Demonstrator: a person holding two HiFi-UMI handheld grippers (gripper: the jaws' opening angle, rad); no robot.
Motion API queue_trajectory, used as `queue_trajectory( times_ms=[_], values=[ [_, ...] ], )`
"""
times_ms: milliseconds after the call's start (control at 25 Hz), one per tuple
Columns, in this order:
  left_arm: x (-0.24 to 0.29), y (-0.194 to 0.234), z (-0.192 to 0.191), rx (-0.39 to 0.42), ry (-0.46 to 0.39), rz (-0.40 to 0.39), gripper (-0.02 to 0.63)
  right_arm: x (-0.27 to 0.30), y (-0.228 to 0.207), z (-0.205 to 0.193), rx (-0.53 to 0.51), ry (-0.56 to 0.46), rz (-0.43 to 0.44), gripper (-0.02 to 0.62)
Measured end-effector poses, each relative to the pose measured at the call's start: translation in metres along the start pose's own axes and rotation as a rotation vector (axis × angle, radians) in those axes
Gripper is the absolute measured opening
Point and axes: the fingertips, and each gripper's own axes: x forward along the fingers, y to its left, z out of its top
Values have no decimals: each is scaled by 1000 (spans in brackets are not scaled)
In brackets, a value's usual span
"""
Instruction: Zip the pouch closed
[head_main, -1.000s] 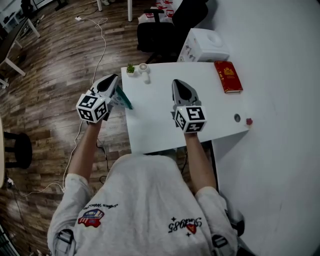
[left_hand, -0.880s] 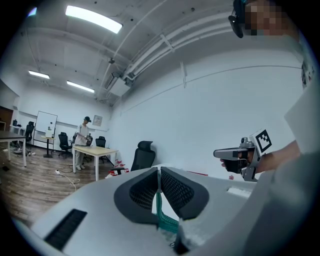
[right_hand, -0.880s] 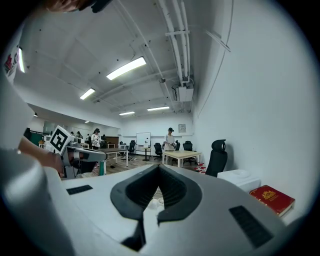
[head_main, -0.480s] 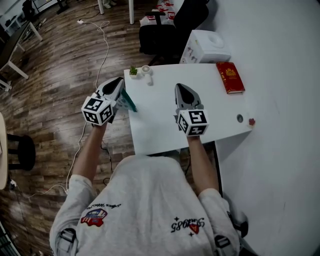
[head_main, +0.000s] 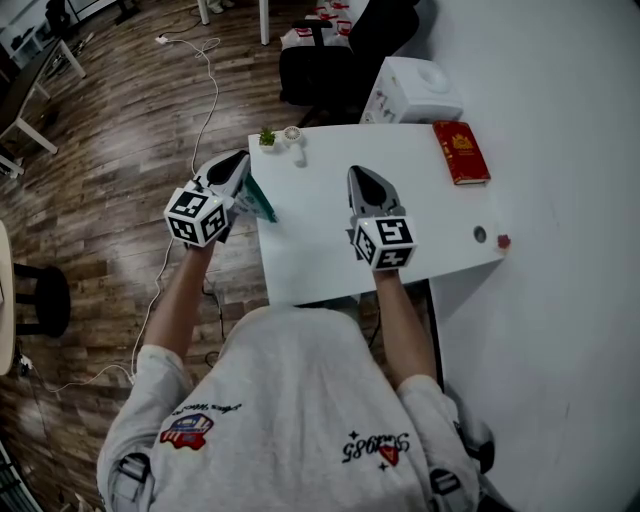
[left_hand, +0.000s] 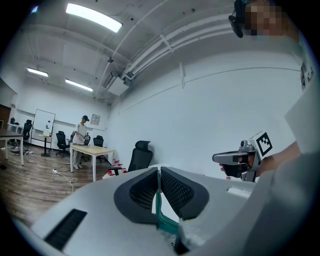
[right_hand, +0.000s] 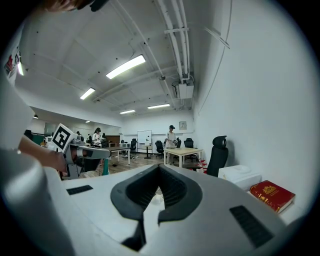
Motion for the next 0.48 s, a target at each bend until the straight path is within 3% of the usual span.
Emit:
queue_trajectory(
  times_ms=[480],
  values=[
    [4, -6, -3, -1, 3, -14, 18, -2, -3, -2, -5, 1, -5, -8]
  ],
)
